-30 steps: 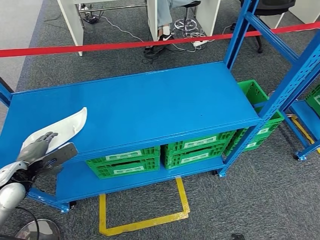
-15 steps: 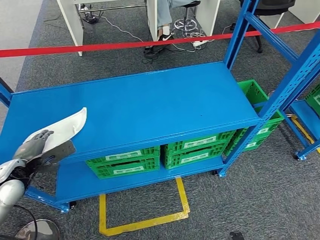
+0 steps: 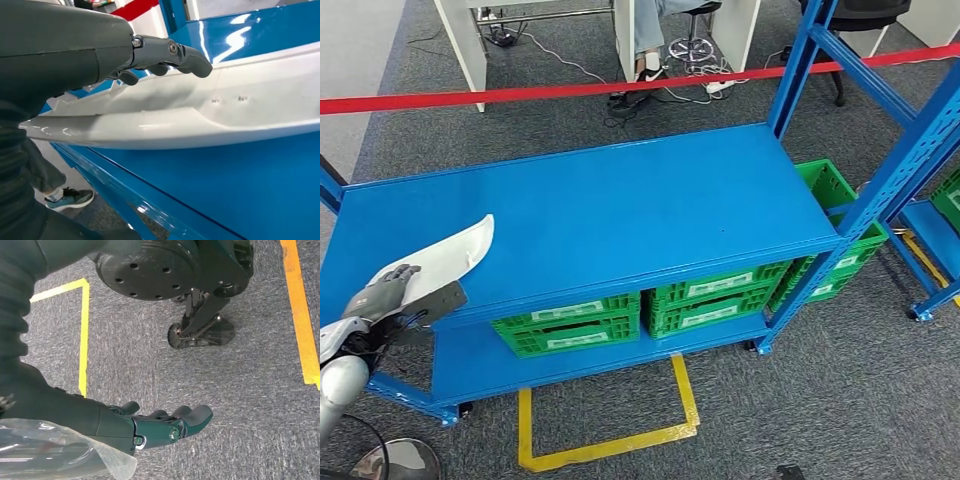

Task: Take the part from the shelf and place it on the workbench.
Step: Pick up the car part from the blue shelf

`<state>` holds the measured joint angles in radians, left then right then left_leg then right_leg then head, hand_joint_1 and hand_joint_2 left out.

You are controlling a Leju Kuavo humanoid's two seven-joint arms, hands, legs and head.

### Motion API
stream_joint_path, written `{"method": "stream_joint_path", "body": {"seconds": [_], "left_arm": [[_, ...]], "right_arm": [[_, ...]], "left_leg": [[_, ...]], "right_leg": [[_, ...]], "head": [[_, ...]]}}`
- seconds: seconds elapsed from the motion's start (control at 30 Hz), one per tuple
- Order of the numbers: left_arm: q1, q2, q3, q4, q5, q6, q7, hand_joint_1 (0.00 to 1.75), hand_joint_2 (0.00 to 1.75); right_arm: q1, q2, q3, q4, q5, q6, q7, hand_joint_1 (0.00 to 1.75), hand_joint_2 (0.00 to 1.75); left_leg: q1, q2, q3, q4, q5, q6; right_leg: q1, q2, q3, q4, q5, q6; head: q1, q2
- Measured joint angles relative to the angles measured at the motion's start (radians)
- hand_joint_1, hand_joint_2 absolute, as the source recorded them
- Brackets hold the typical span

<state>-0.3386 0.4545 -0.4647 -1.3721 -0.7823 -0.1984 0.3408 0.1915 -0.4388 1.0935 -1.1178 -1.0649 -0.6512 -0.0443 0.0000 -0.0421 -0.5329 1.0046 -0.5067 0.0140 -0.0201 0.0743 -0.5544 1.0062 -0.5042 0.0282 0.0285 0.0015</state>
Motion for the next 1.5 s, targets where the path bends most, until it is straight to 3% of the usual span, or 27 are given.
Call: {"method": "stream_joint_path", "body": {"seconds": [0.47,0.63,0.87,0.93,1.0,1.07,1.5], "left_arm": [[-0.021,-0.005,-0.002,0.04,-0.012,-0.003,-0.008,0.02,1.75],[-0.025,-0.008,-0.002,0.047,-0.011,-0.004,-0.005,0.32,1.75],[-0.032,-0.01,-0.002,0.057,-0.009,-0.003,-0.006,0.35,1.75],[-0.033,-0.01,-0.002,0.058,-0.009,-0.003,-0.006,0.87,1.75],[-0.034,-0.01,-0.002,0.059,-0.008,-0.003,-0.006,1.52,1.75],[-0.034,-0.011,-0.002,0.06,-0.006,-0.003,-0.007,1.71,1.75],[-0.039,-0.01,0.014,0.064,0.031,0.025,-0.054,1.75,1.75]], "right_arm": [[-0.015,-0.008,0.027,0.0,-0.018,-0.006,-0.019,0.0,1.75],[-0.017,-0.012,0.039,0.0,-0.027,-0.008,-0.015,0.0,1.75],[-0.022,-0.016,0.05,0.0,-0.036,-0.008,-0.019,0.0,1.75],[-0.023,-0.016,0.052,0.0,-0.036,-0.008,-0.019,0.0,1.75],[-0.024,-0.016,0.053,0.0,-0.036,-0.008,-0.019,0.0,1.75],[-0.026,-0.017,0.055,0.0,-0.038,-0.008,-0.019,0.0,1.75],[-0.04,-0.034,0.089,-0.014,-0.067,-0.023,-0.033,0.0,1.75]], "left_leg": [[0.0,0.0,0.0,0.0,0.0,0.0],[0.0,0.0,0.0,0.0,0.0,0.0],[0.0,0.0,0.0,0.0,0.0,0.0],[0.0,0.0,0.0,0.0,0.0,0.0],[0.0,0.0,0.0,0.0,0.0,0.0],[0.0,0.0,0.0,0.0,0.0,0.0],[0.0,0.0,0.001,0.0,0.0,0.0]], "right_leg": [[0.0,0.0,0.0,0.0,0.0,0.0],[0.0,0.0,0.0,0.0,0.0,0.0],[0.0,0.0,0.0,0.0,0.0,0.0],[0.0,0.0,0.0,0.0,0.0,0.0],[0.0,0.0,0.0,0.0,0.0,0.0],[0.0,0.0,0.0,0.0,0.0,0.0],[0.0,-0.001,0.001,0.0,0.0,0.0]], "head": [[0.0,0.0],[0.0,0.0],[0.0,0.0],[0.0,0.0],[0.0,0.0],[0.0,0.0],[0.0,0.0]]}}
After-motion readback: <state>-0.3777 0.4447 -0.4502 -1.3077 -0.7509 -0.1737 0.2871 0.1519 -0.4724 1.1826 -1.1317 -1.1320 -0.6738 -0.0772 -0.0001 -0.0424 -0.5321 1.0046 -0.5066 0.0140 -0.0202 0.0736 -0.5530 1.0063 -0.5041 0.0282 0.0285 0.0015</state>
